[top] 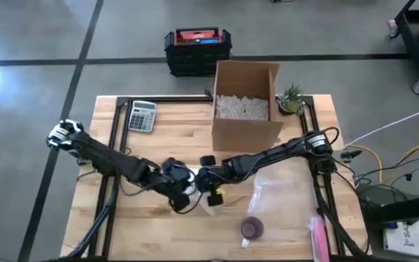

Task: Wrap mug
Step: Wrap the orange patterned mug with the left transparent bubble wrap

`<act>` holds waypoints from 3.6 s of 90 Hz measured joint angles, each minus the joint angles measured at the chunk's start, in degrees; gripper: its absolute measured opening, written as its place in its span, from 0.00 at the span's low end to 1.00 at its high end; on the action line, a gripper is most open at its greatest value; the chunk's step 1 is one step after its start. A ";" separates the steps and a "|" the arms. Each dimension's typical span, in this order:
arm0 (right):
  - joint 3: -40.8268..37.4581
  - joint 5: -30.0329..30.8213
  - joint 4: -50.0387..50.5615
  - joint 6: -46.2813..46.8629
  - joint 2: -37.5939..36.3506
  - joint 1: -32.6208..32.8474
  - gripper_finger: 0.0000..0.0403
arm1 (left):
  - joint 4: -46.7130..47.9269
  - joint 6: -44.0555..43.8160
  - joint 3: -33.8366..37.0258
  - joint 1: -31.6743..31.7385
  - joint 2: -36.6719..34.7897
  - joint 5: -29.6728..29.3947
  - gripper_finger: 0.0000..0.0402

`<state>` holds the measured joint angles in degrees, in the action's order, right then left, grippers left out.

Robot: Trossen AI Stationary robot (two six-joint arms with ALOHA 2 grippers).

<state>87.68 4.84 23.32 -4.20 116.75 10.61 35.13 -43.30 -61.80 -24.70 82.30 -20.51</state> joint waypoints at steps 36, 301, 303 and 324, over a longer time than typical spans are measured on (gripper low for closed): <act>-0.07 -0.32 -1.55 -0.31 0.07 0.16 0.00 | 0.55 -3.80 2.05 -2.28 -2.10 -2.47 0.06; 12.56 -8.32 12.53 -2.40 6.11 -0.63 0.00 | -7.52 1.74 6.49 0.66 -8.12 0.11 0.06; 12.62 -8.32 12.44 -2.37 6.47 -0.71 0.00 | -7.52 1.66 6.49 0.55 -8.13 0.11 0.06; 12.39 -7.91 11.82 -2.37 5.74 -0.72 0.00 | -8.65 -1.43 6.99 -0.64 -6.04 0.17 0.06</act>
<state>100.07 -3.07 35.14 -6.57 122.49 9.89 26.49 -44.73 -54.81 -25.34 76.26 -20.34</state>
